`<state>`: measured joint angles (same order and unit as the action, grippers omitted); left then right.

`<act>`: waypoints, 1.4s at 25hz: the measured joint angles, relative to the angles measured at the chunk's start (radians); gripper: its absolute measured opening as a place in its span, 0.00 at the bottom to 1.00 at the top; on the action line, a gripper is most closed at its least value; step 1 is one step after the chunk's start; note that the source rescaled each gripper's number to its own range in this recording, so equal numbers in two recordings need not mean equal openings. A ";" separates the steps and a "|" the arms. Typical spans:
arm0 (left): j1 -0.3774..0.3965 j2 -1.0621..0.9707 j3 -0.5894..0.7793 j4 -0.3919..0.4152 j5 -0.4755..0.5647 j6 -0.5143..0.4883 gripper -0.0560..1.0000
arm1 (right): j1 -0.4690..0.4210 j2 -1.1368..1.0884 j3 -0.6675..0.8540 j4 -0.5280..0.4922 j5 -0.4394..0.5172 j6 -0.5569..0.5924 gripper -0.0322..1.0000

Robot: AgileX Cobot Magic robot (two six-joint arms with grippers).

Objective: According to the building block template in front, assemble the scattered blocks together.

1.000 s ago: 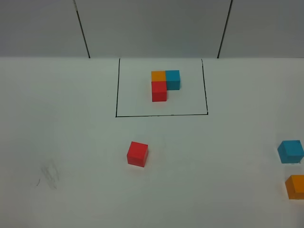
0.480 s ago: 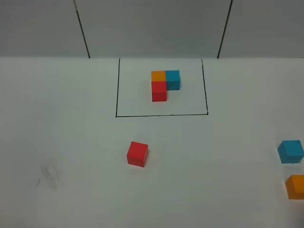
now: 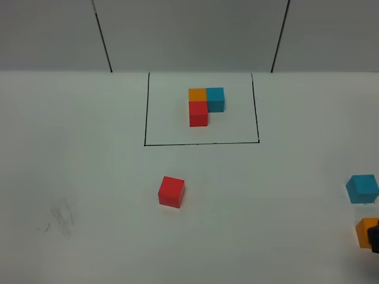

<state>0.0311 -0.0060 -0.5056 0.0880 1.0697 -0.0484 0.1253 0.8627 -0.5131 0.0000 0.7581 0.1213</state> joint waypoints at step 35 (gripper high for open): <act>0.000 0.000 0.000 0.000 0.000 0.000 0.05 | 0.000 0.556 0.045 -0.290 -0.382 0.249 0.92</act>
<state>0.0311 -0.0060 -0.5056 0.0884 1.0697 -0.0484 0.1253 1.4183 -0.4679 -0.2896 0.3763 0.3700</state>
